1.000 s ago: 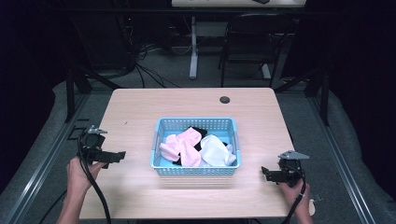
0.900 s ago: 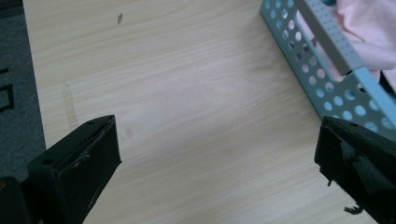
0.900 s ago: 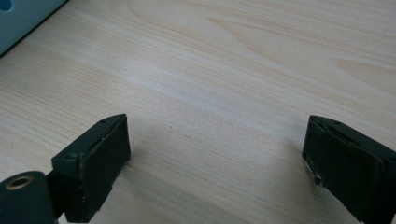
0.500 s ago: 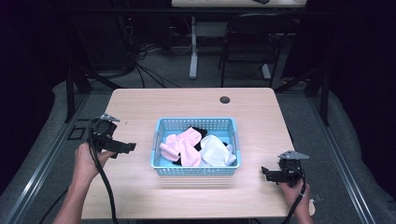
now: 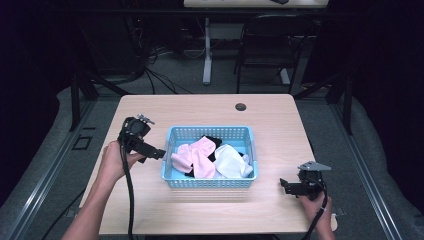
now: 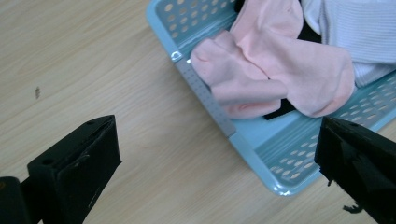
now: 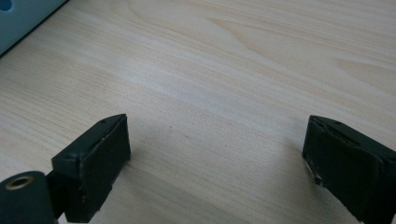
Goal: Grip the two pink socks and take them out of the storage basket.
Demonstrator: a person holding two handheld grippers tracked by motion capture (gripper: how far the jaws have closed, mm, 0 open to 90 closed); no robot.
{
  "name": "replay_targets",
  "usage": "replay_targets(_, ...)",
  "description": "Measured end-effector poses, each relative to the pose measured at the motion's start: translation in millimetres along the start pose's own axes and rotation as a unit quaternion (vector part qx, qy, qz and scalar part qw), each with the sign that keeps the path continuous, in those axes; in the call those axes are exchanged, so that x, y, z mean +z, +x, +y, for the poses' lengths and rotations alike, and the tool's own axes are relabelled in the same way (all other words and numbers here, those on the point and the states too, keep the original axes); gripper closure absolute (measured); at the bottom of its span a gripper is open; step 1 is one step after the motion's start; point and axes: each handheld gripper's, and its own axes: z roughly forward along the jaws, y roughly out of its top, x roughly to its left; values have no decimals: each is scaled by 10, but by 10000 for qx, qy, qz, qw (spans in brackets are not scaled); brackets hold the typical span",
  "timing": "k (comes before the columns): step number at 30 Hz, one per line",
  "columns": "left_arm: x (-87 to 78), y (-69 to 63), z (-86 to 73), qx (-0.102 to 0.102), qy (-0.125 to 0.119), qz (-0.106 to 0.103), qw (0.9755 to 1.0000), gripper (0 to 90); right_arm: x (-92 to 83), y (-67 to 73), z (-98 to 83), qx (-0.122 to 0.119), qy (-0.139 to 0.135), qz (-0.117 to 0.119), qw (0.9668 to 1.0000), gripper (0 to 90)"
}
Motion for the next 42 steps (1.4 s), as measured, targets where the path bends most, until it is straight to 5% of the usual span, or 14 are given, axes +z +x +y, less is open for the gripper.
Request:
replay_targets(18, 481, -375, 405, 568, 590, -361, 9960, 0, 0, 0, 0, -4, 2, 1, 10000, 71)
replay_targets(31, 913, -453, 440, 703, 1086, -508, 9903, 31, 0, 0, -1, 0, -2, -1, 10000, 71)
replay_targets(42, 1142, -410, 420, 694, 1390, -410, 9870, 104, 0, 0, -1, 0, -2, -1, 10000, 71)
